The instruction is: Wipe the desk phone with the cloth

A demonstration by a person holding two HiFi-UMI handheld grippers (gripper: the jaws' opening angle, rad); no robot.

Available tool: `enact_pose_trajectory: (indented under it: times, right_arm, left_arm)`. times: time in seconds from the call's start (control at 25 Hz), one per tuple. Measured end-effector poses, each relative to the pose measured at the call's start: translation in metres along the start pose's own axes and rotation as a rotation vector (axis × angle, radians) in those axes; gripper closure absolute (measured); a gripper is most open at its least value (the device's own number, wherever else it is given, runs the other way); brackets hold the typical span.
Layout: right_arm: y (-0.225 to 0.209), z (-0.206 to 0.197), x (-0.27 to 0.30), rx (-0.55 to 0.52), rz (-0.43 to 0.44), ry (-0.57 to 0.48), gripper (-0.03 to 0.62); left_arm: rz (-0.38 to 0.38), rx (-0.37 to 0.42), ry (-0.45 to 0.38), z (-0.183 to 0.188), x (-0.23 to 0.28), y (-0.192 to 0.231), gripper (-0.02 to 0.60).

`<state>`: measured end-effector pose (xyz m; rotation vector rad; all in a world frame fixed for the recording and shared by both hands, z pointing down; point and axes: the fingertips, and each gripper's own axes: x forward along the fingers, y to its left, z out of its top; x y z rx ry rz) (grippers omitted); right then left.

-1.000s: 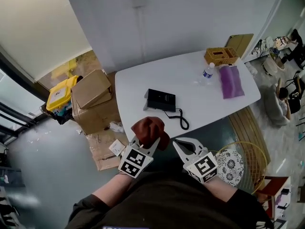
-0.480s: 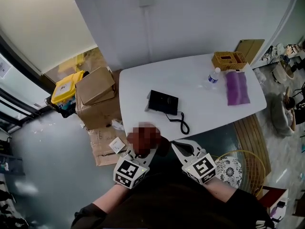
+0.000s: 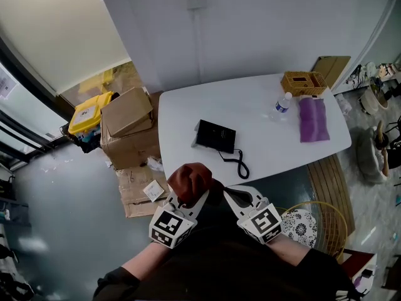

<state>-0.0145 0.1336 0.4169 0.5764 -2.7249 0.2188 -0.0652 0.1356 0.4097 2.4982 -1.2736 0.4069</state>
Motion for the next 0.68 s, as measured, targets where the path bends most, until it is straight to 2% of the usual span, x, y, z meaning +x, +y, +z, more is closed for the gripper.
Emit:
enact_pose_trajectory:
  times: [0.68]
  right_arm:
    - [0.0039,-0.0002,-0.0091,0.013,-0.026,-0.003,0.568]
  left_arm:
    - [-0.012,0.003,0.001,-0.0029,-0.0069,-0.0055,0.525]
